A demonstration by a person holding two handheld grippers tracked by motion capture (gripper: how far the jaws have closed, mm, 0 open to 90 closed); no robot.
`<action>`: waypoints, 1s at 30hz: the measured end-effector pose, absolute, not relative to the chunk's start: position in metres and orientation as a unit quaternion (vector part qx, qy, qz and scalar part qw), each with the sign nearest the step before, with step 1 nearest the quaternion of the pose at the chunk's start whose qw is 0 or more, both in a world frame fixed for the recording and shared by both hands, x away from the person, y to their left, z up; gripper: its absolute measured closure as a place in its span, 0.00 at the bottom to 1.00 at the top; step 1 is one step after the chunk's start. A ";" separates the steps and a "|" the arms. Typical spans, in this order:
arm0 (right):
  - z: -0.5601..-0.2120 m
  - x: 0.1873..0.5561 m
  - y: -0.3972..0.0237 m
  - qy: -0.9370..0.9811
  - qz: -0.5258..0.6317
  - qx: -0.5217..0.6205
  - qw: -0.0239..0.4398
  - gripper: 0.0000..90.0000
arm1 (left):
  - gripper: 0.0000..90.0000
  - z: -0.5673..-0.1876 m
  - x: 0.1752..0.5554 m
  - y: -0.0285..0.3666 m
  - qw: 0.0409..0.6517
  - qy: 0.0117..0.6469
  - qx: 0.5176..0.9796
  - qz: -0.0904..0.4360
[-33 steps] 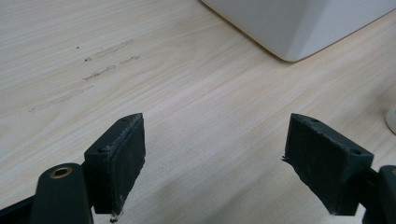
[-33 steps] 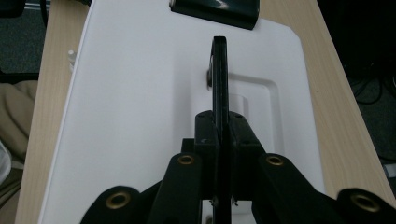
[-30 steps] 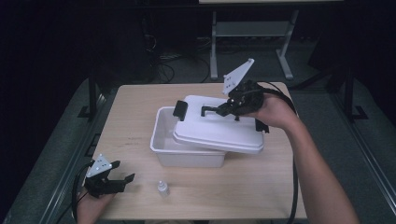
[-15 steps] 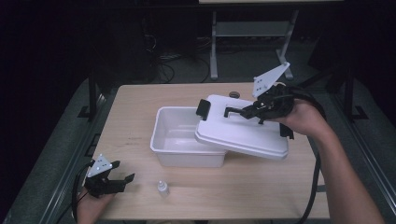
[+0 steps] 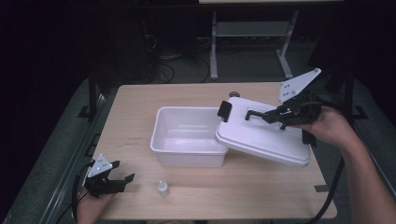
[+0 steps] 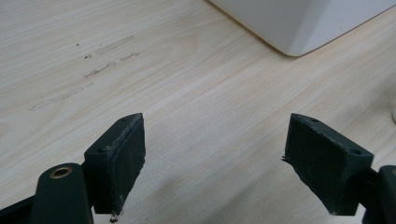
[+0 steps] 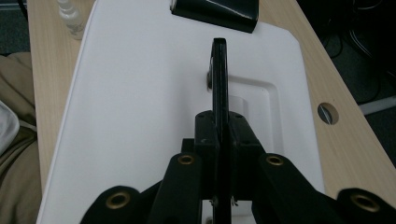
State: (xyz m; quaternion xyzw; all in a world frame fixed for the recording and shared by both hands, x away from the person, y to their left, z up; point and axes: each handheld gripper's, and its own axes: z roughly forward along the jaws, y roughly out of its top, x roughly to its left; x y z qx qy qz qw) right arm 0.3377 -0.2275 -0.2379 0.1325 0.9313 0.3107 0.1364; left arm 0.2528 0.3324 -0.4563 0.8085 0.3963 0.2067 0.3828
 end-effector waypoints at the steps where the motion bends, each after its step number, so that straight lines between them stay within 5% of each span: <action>1: -0.239 0.336 -0.231 0.931 0.311 0.137 0.135 0.93 | 0.23 -0.456 0.253 0.332 0.383 0.397 0.808 0.206; 30: -0.308 0.324 -0.281 0.924 0.309 0.194 0.111 0.93 | 0.23 -0.457 0.254 0.331 0.381 0.395 0.811 0.206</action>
